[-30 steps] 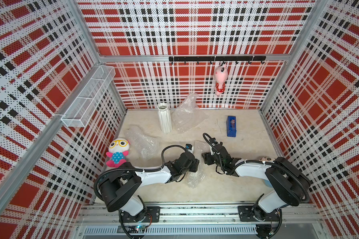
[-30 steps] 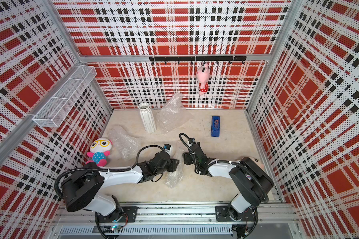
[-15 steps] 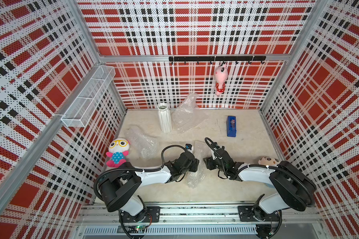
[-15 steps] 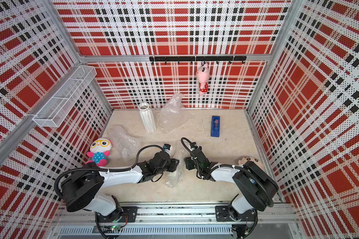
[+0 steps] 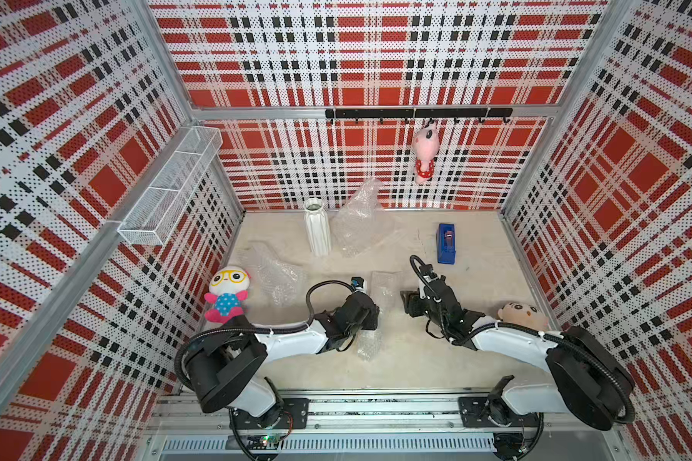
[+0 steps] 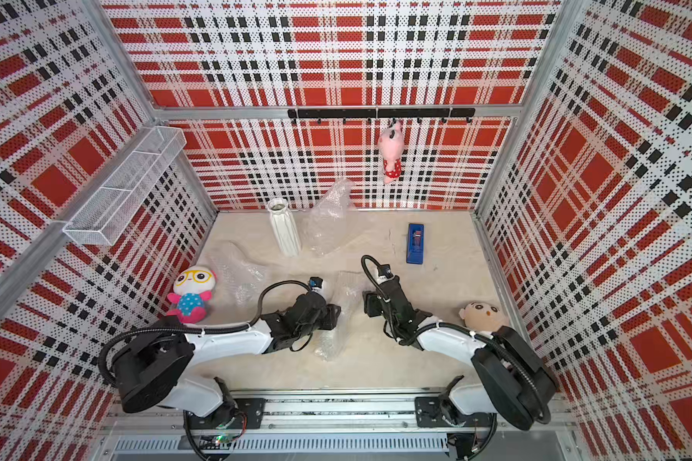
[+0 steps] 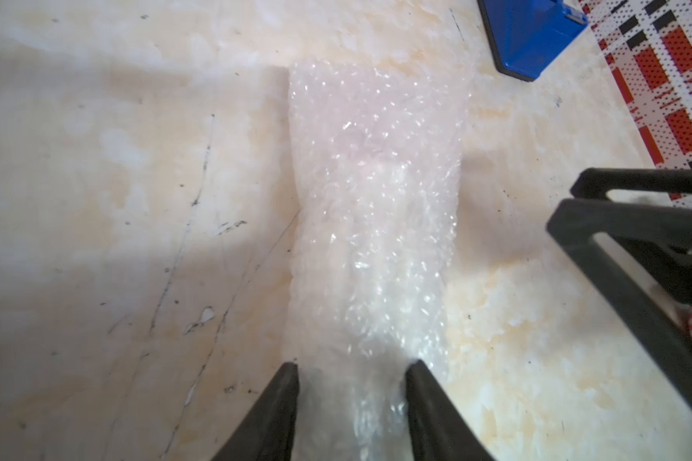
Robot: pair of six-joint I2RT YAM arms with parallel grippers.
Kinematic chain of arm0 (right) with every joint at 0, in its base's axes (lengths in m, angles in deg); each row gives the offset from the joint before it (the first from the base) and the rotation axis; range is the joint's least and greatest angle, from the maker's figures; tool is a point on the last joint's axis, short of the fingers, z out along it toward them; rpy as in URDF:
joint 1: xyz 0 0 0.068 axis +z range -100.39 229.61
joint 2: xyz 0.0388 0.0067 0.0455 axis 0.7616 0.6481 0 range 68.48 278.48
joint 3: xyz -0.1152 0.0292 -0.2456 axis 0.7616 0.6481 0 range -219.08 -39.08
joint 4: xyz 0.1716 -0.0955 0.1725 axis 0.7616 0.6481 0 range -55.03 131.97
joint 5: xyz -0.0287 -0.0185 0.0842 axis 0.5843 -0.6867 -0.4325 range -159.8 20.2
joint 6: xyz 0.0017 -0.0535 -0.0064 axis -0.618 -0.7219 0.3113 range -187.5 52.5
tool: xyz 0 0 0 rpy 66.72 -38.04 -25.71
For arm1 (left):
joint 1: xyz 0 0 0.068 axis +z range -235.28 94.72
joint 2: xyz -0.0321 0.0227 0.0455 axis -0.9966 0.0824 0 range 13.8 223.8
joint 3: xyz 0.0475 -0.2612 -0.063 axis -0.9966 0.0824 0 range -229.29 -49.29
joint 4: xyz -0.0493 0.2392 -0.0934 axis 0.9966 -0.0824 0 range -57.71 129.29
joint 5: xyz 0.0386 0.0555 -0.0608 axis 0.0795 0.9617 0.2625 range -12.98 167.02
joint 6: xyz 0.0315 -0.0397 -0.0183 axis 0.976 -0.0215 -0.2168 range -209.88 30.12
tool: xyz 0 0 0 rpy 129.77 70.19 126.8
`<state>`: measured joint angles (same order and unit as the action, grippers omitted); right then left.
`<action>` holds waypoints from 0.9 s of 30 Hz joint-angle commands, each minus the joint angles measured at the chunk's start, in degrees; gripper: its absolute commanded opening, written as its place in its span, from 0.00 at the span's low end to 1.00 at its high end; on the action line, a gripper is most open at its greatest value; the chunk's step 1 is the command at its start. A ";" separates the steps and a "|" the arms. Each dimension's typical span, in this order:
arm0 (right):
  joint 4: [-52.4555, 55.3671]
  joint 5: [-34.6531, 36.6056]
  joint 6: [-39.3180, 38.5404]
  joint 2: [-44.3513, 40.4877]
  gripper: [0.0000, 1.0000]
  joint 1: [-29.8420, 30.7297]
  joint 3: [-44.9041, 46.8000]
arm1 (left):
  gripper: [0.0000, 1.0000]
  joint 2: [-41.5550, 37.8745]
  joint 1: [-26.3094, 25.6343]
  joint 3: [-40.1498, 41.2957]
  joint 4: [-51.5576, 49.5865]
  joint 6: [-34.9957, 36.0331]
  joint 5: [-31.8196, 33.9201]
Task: Wrap vases in bubble wrap
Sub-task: Stick the tape on the bubble wrap, then pick up the wrapped vase from the center of the board.
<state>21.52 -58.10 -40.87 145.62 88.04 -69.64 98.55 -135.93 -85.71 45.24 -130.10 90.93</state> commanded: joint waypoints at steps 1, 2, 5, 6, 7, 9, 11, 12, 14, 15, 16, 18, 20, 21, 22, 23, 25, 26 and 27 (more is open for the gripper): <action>-0.59 0.46 0.09 -0.23 0.66 -0.28 0.98 | 0.47 -1.78 -0.85 3.00 -7.82 -2.13 6.16; -1.04 -0.98 0.00 0.35 0.66 -0.29 0.79 | 0.47 -2.33 -1.20 3.11 -7.72 -2.14 6.21; -2.39 -6.32 0.68 4.52 0.65 -0.29 -0.66 | 0.48 -2.94 -1.99 3.02 -6.98 -1.78 4.76; -2.89 -7.74 1.23 6.76 0.64 -0.29 -1.27 | 0.49 -3.05 -1.69 3.11 -6.17 -1.55 3.77; -3.91 -9.06 1.66 8.83 0.63 -0.14 -1.61 | 0.49 -3.14 -1.18 3.36 -5.29 -1.37 2.68; -7.77 -12.57 1.94 11.95 0.62 0.38 -1.48 | 0.51 -3.33 0.14 3.67 -3.62 -1.08 0.24; -10.45 -14.89 2.57 14.31 0.62 1.17 -1.68 | 0.54 -3.99 1.29 3.97 -2.24 -0.84 -1.79; -11.70 -15.86 2.77 14.97 0.62 1.52 -1.71 | 0.56 -4.44 1.85 4.06 -1.59 -0.61 -2.88; -13.47 -16.45 3.37 16.09 0.62 2.06 -1.76 | 0.64 -5.02 2.71 4.04 -0.26 -0.15 -5.08; -13.96 -16.62 3.59 16.51 0.62 2.18 -1.87 | 0.68 -5.07 3.13 3.87 0.28 0.14 -6.30; -14.14 -16.67 3.69 16.93 0.61 2.17 -2.03 | 0.73 -5.12 3.59 3.65 0.81 0.28 -7.44; -14.47 -16.50 3.61 17.50 0.61 2.17 -2.21 | 0.84 -5.58 4.39 3.55 2.21 0.07 -9.01; -14.52 -16.23 3.43 17.86 0.61 2.18 -2.22 | 0.94 -5.44 5.35 3.24 3.42 -0.03 -10.58; -14.52 -16.13 3.38 18.02 0.61 2.17 -2.30 | 0.99 -5.15 5.98 2.96 3.70 -0.10 -11.51; -14.43 -16.01 3.26 18.04 0.61 2.17 -2.27 | 0.98 -4.68 6.51 2.77 4.29 -0.06 -12.25; -14.36 -15.88 3.18 18.04 0.61 2.17 -2.29 | 0.98 -4.16 6.91 2.40 4.27 0.19 -12.63; -14.17 -15.50 3.01 17.96 0.61 2.17 -2.21 | 0.98 -2.52 7.32 1.19 3.14 1.14 -12.98; -14.06 -15.24 2.90 17.80 0.61 2.17 -2.12 | 0.98 -1.51 7.49 0.48 2.34 1.72 -13.12; -14.06 -15.09 2.88 17.67 0.61 2.17 -2.02 | 0.98 -0.56 7.46 0.02 2.05 2.34 -13.82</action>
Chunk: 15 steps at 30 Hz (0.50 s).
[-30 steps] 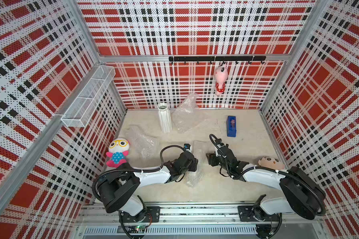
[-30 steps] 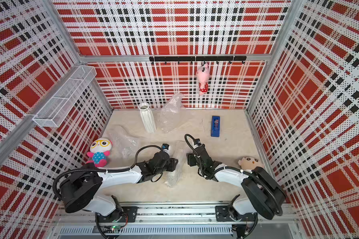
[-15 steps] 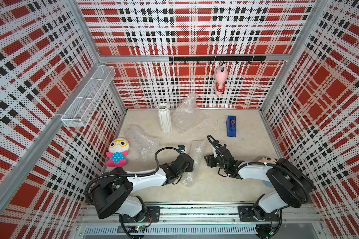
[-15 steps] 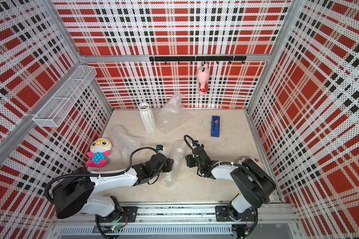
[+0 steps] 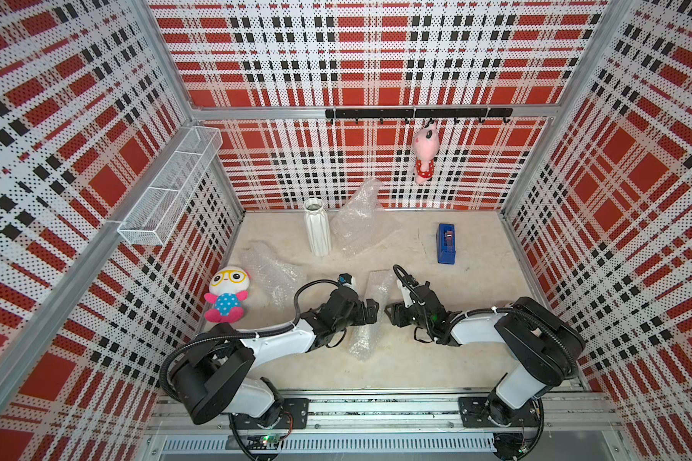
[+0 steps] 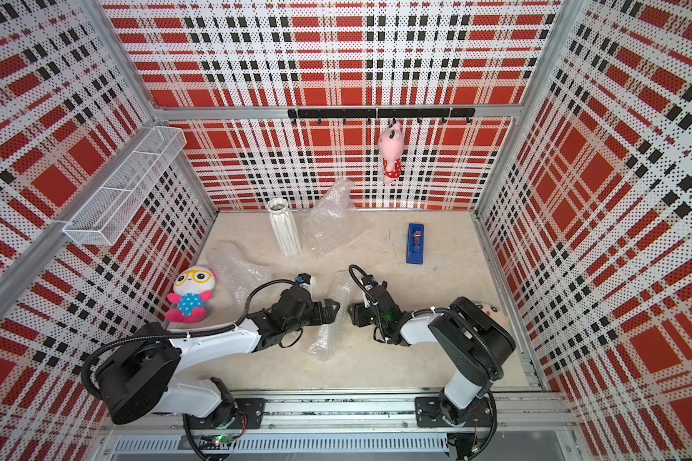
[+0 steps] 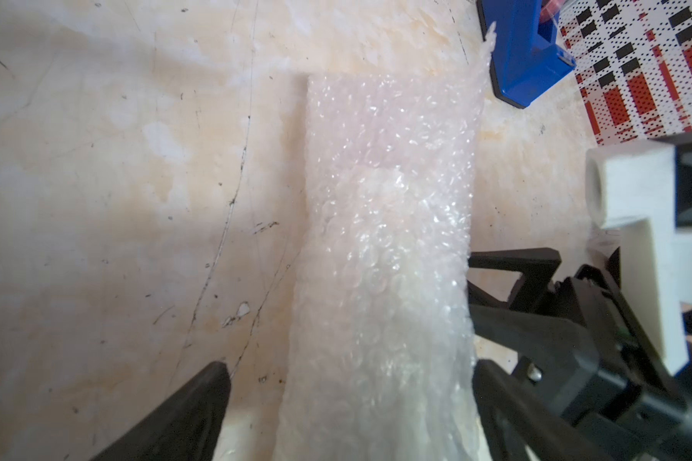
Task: Wrap vases in bubble wrap
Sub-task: Pick up the wrapped vase from the center of the board.
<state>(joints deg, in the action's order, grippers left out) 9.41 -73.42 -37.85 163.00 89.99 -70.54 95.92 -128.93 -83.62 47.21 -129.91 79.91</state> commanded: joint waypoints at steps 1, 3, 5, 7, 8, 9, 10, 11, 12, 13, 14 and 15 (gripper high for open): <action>-2.07 0.41 -0.20 0.15 0.61 0.23 -1.06 | 0.98 2.79 0.34 -2.53 -0.04 2.56 -3.44; -2.04 0.45 -0.37 0.15 0.61 0.22 -1.13 | 0.98 4.26 -0.48 -3.40 -0.39 3.18 -3.94; -2.07 0.32 -0.38 0.30 0.61 0.27 -1.29 | 0.98 5.48 -1.14 -4.13 -0.69 3.55 -4.33; -2.22 0.43 -0.35 0.32 0.61 0.27 -1.24 | 0.98 6.84 -1.72 -4.85 -1.90 3.80 -3.83; -2.30 0.54 -0.38 0.23 0.61 0.24 -1.25 | 0.98 7.48 -2.03 -5.00 -2.31 3.95 -3.46; -2.27 0.60 -0.44 0.15 0.62 0.22 -1.32 | 0.99 8.07 -2.20 -5.17 -2.65 4.08 -3.17; -2.14 0.71 -0.54 0.06 0.62 0.23 -1.32 | 0.99 8.46 -2.30 -5.27 -3.08 4.17 -2.92; -2.15 0.80 -0.72 -0.08 0.62 0.24 -1.34 | 0.97 8.82 -2.31 -5.31 -3.26 4.26 -2.94; -1.81 0.96 -0.85 -0.20 0.62 0.22 -1.50 | 0.93 9.02 -2.31 -5.31 -3.56 4.26 -2.96; -1.61 1.13 -1.03 -0.36 0.62 0.22 -1.50 | 0.90 9.10 -2.31 -5.31 -3.82 4.17 -2.75; -1.36 1.47 -1.07 -0.59 0.62 0.24 -1.56 | 0.85 9.14 -2.31 -5.31 -4.19 4.17 -2.28; -1.25 1.80 -1.14 -0.92 0.62 0.22 -1.42 | 0.81 8.87 -2.31 -5.25 -4.55 4.22 -1.45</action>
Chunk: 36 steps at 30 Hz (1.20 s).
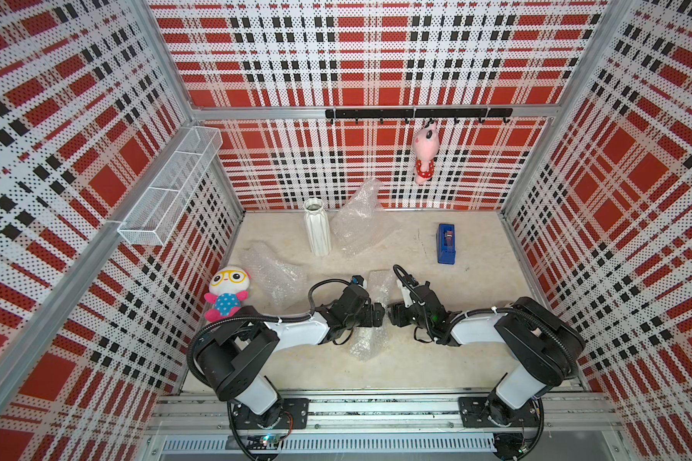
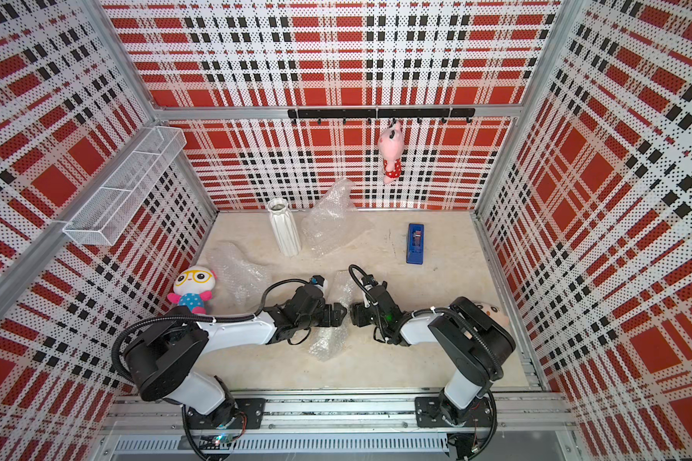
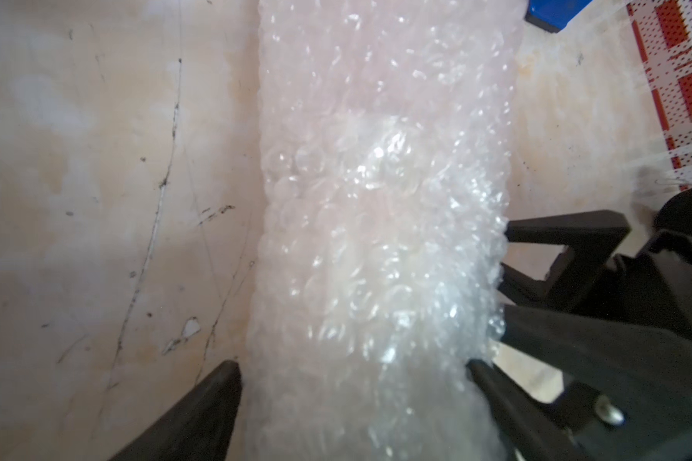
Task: Wrap vases in bubble wrap
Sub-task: Pick up the wrapped vase from the center of the board.
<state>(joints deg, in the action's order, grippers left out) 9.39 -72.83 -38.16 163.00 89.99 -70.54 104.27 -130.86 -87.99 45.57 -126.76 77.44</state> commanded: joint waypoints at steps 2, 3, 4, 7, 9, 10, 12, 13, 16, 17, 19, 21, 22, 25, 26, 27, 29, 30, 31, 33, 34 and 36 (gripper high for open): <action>-1.13 2.15 -1.03 -1.71 0.63 0.24 -1.03 | 0.72 -0.31 -0.38 -0.70 -3.29 0.94 2.68; -0.89 2.62 -1.11 -2.19 0.64 0.27 -0.95 | 0.68 -0.81 -0.38 -0.51 -3.53 0.70 3.60; -0.49 3.06 -1.28 -2.70 0.64 0.23 -0.84 | 0.64 -1.26 -0.36 -0.35 -3.69 0.38 4.53; 1.63 5.87 -1.96 -5.02 0.66 0.22 -0.42 | 0.59 -2.98 -0.38 0.61 -4.30 -0.59 7.44; 3.37 8.05 -2.79 -7.00 0.67 0.14 0.06 | 0.56 -4.63 -0.38 1.52 -4.93 -1.22 9.40; 4.50 9.35 -3.18 -8.12 0.67 0.05 0.31 | 0.55 -5.84 -0.31 2.04 -5.26 -1.66 10.60; 5.76 11.30 -3.81 -10.24 0.68 -0.36 1.19 | 0.54 -8.52 -0.14 3.18 -5.96 -2.51 12.83; 6.17 12.20 -4.10 -11.38 0.68 -0.77 1.68 | 0.53 -10.06 0.03 3.97 -6.25 -2.94 13.80; 6.74 13.84 -4.63 -14.65 0.69 -2.02 3.52 | 0.53 -15.32 1.29 5.58 -7.47 -3.86 16.37; 7.07 14.27 -4.86 -15.54 0.69 -2.36 3.90 | 0.52 -17.31 1.96 5.74 -8.21 -4.05 17.38; 7.94 14.48 -5.47 -16.91 0.69 -2.76 4.24 | 0.51 -21.35 3.50 5.74 -9.52 -4.24 19.53; 8.95 16.23 -5.95 -17.97 0.70 -2.81 4.32 | 0.48 -25.63 5.93 5.06 -11.08 -4.65 21.67; 9.38 16.55 -6.16 -18.51 0.70 -2.92 4.46 | 0.47 -27.63 7.67 4.55 -11.63 -4.71 22.74; 9.76 16.87 -6.23 -20.12 0.70 -2.91 5.12 | 0.46 -31.06 14.77 1.87 -13.35 -4.98 23.83; 9.98 17.03 -6.30 -20.70 0.70 -3.02 5.17 | 0.46 -31.31 18.07 0.65 -13.70 -5.04 23.37; 10.22 17.24 -6.27 -21.22 0.71 -2.97 5.34 | 0.46 -31.26 20.46 -0.41 -13.62 -5.04 22.95; 10.50 17.27 -6.44 -22.28 0.71 -3.05 5.63 | 0.46 -30.28 25.15 -2.55 -12.22 -4.89 22.06; 10.67 17.24 -6.54 -22.81 0.71 -3.04 5.78 | 0.46 -29.06 27.55 -3.62 -11.56 -5.16 21.40; 10.95 17.41 -6.59 -23.26 0.71 -3.07 5.75 | 0.46 -27.73 30.15 -4.70 -11.32 -5.80 20.38; 11.62 17.46 -6.76 -24.05 0.72 -3.03 5.80 | 0.46 -24.93 34.64 -5.60 -7.57 -6.40 18.49; 11.85 17.49 -6.77 -24.52 0.72 -3.11 5.87 | 0.46 -22.97 36.33 -6.49 -6.48 -6.85 17.80; 12.13 17.41 -6.74 -25.37 0.72 -3.11 6.29 | 0.46 -18.13 38.43 -9.04 -4.87 -6.78 16.34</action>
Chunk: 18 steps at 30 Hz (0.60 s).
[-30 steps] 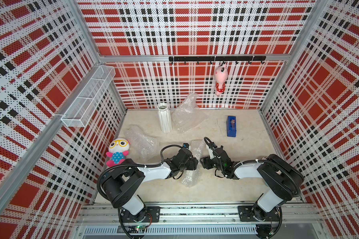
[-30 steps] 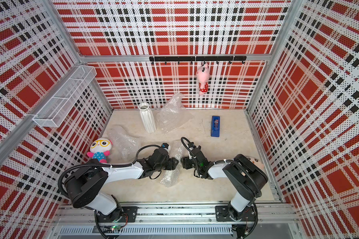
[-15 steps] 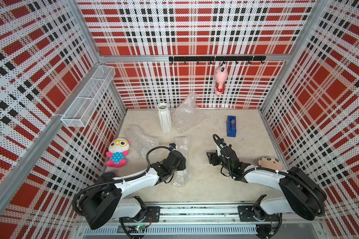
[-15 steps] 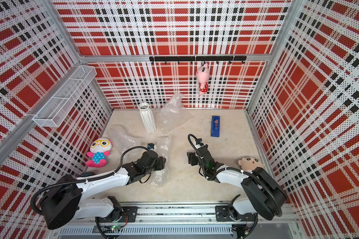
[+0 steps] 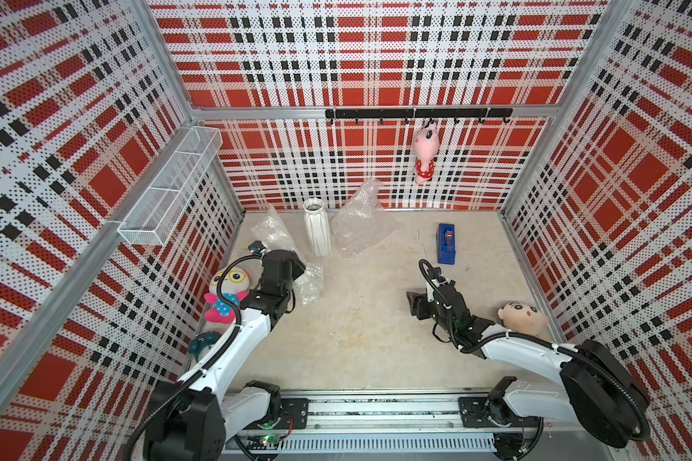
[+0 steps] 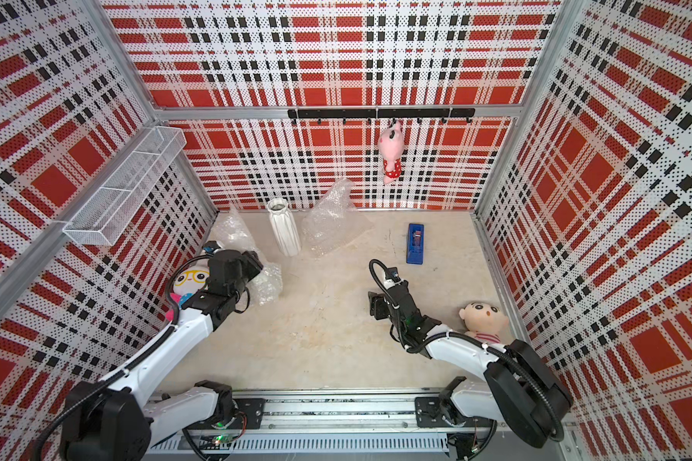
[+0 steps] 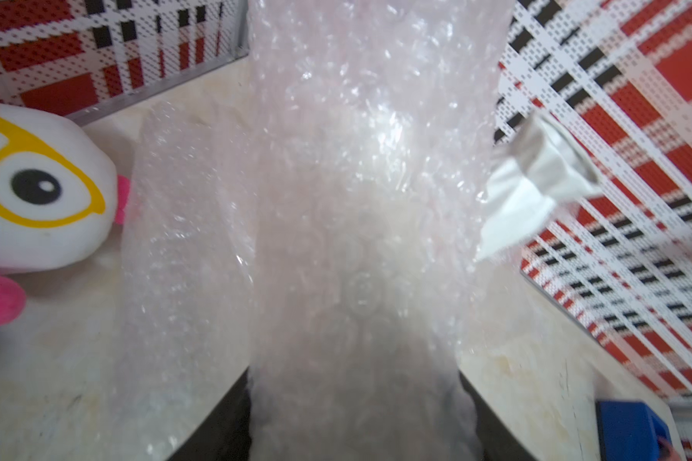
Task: Wrap vases in bubble wrap
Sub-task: Pick up the wrapped vase from the center of the board, then place the wrapped vase at the center of the board.
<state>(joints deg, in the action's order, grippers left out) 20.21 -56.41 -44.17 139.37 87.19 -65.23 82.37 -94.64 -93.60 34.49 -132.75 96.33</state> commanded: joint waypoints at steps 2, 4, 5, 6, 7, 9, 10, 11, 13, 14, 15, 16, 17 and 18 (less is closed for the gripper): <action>1.57 1.01 -0.51 -2.61 0.72 -0.32 1.46 | 0.47 9.32 4.05 -6.59 6.04 -1.23 -4.14; 1.69 0.94 -0.27 -3.45 0.73 -0.32 1.98 | 0.47 14.98 5.37 -9.33 7.29 -1.83 -6.38; 1.78 0.96 -0.25 -3.84 0.73 -0.37 2.19 | 0.48 17.09 5.54 -10.41 7.82 -1.68 -6.79; 2.01 1.11 -0.32 -4.28 0.73 -0.39 2.29 | 0.49 19.82 5.50 -11.99 7.83 -1.60 -6.69; 2.28 1.24 -0.27 -4.74 0.73 -0.34 2.40 | 0.49 22.19 5.77 -13.31 7.72 -1.91 -7.19; 2.70 1.26 -0.30 -5.43 0.73 -0.41 2.68 | 0.51 25.97 6.43 -14.82 9.01 -2.61 -8.98; 3.00 1.29 -0.31 -5.82 0.73 -0.41 2.66 | 0.52 27.69 6.74 -15.44 9.49 -2.86 -9.71; 3.16 1.39 -0.35 -6.06 0.73 -0.41 2.75 | 0.53 29.13 6.94 -16.10 9.79 -2.99 -10.50; 3.66 1.63 -0.44 -6.61 0.73 -0.39 2.79 | 0.57 32.06 7.09 -17.58 9.63 -2.97 -11.39; 3.77 1.72 -0.50 -6.92 0.73 -0.38 2.86 | 0.59 33.24 7.06 -18.03 9.70 -3.08 -11.90; 4.00 1.97 -0.60 -7.14 0.73 -0.41 2.84 | 0.59 34.50 7.25 -18.51 9.45 -3.09 -12.61; 4.12 2.21 -0.73 -7.40 0.73 -0.35 2.79 | 0.60 35.52 7.45 -18.87 9.11 -3.09 -13.49; 4.20 2.35 -0.84 -7.49 0.73 -0.40 2.66 | 0.62 36.03 7.43 -19.04 8.94 -2.96 -13.45; 4.51 2.52 -0.92 -7.69 0.74 -0.40 2.46 | 0.65 36.27 7.40 -18.93 8.84 -2.83 -13.25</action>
<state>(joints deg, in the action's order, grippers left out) 23.36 -55.28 -44.25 132.94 86.93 -62.96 118.30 -87.80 -110.54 39.87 -135.33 84.61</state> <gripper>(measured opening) 0.734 0.637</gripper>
